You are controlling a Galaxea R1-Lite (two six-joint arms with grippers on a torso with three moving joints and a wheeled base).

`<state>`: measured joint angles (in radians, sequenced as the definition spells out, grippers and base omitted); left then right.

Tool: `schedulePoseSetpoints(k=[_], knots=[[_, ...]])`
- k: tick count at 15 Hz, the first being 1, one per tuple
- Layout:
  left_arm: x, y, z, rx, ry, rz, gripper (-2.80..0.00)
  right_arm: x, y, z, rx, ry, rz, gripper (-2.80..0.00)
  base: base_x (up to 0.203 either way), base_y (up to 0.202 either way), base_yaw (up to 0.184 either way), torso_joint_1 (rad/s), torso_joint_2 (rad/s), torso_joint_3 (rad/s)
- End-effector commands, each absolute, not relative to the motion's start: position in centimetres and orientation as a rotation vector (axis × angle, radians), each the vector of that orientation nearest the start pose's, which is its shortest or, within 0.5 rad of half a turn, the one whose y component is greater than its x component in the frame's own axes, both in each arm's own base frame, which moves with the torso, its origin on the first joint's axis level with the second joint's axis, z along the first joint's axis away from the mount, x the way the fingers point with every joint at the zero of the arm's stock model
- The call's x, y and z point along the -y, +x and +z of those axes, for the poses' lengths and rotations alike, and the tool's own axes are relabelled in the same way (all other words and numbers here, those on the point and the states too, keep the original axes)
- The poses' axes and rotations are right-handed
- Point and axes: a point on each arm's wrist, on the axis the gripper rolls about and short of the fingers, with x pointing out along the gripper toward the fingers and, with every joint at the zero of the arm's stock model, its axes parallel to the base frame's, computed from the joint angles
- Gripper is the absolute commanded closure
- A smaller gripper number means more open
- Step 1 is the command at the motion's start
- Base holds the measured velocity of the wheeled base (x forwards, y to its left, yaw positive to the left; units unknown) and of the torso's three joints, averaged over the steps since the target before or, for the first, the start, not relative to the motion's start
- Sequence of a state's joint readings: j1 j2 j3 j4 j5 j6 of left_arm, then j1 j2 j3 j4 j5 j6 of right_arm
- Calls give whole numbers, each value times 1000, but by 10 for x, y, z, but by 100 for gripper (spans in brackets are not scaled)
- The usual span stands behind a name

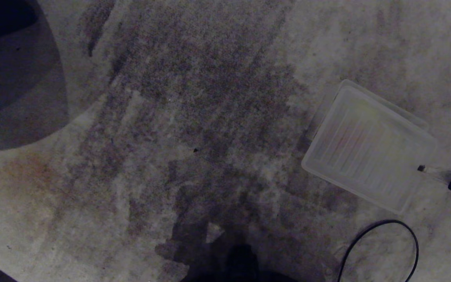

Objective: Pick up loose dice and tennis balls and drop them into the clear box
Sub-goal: Close the lid

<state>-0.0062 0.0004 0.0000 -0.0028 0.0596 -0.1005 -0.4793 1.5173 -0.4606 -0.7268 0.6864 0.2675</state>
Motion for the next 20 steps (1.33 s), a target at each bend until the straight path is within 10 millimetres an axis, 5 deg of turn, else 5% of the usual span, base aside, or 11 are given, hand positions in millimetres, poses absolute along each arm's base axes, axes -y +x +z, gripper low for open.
schedulePoseSetpoints(k=[1,20], knots=[[-1,-23,75,3,-101,54,0,101,220,139,-344,445,160,0,0,0,0,0,0,0],[-1,-23,75,3,-103,54,0,165,263,145,-284,419,56,0,0,0,0,0,0,0]])
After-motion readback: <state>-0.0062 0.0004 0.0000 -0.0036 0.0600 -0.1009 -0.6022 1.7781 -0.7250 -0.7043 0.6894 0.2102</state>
